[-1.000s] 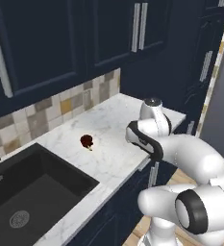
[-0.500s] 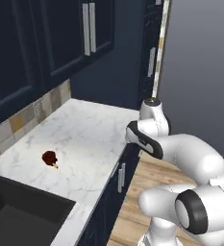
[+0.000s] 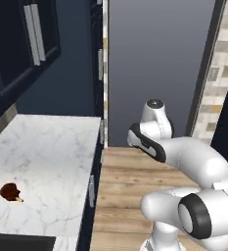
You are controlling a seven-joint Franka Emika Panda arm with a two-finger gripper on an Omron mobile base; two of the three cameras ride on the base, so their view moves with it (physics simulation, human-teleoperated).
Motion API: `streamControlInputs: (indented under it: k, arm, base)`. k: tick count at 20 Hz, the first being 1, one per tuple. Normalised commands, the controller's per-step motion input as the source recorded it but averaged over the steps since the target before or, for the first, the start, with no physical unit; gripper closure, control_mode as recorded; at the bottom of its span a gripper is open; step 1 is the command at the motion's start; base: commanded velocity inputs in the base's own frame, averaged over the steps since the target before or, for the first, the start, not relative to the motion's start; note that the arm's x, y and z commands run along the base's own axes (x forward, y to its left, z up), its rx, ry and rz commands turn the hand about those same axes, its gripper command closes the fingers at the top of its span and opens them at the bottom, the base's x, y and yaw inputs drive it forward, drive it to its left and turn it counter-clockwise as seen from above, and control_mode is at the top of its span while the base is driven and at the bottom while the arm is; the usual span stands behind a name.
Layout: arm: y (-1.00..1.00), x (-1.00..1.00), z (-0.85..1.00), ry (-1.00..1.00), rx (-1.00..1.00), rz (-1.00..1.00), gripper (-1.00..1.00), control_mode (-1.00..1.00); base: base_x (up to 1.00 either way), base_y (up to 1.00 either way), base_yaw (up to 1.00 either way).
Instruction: Turn on the sink faucet. Then move the lemon wedge from the counter to the sink. Turn off the sink. Move the vegetable from the sink to the pot next to the stove. Finally move the pot to the rear left burner.
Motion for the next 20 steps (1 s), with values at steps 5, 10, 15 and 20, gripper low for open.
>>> streamControlInputs:
  k: [5, 10, 15, 20]
  arm:
    - [0.0, 0.0, 0.0, 0.0, 0.0, 0.0, 1.0, 1.0]
    - [0.0, 0.0, 0.0, 0.0, 0.0, 0.0, 1.0, 1.0]
    - [0.0, 0.0, 0.0, 0.0, 0.0, 0.0, 1.0, 1.0]
    - [0.0, 0.0, 0.0, 0.0, 0.0, 0.0, 1.0, 1.0]
  base:
    - [0.0, -0.18, -0.52]
    - [0.0, -0.19, -0.51]
    - [0.0, -0.23, -0.51]
    - [0.0, -0.26, -0.51]
